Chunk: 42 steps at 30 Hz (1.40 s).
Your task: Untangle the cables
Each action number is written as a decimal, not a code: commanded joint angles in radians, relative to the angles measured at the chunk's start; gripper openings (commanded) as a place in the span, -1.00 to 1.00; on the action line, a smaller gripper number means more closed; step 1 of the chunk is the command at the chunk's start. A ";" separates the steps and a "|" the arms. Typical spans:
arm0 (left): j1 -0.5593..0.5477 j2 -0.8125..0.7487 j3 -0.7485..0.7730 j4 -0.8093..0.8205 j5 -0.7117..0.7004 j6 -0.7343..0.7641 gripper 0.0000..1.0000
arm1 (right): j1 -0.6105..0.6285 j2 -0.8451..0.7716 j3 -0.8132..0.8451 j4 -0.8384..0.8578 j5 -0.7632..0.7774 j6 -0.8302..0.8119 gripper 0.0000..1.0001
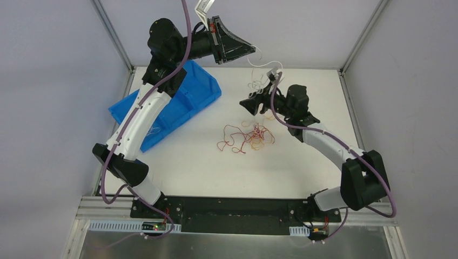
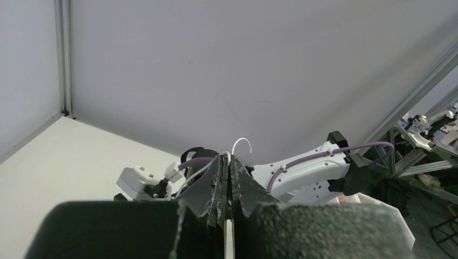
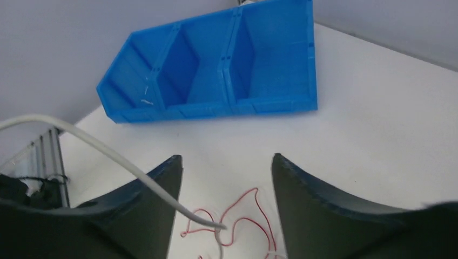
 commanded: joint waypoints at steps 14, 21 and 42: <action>0.092 -0.034 0.198 -0.071 -0.284 0.190 -1.00 | -0.220 -0.180 -0.120 -0.229 0.163 -0.213 -1.00; 0.343 -0.057 0.247 -0.172 -0.687 0.391 -1.00 | -0.487 -0.222 -0.164 -0.478 0.063 -0.334 -1.00; 0.739 -0.093 -0.397 -0.204 -0.353 0.525 -1.00 | -0.583 -0.271 0.176 -0.718 -0.282 -0.063 -1.00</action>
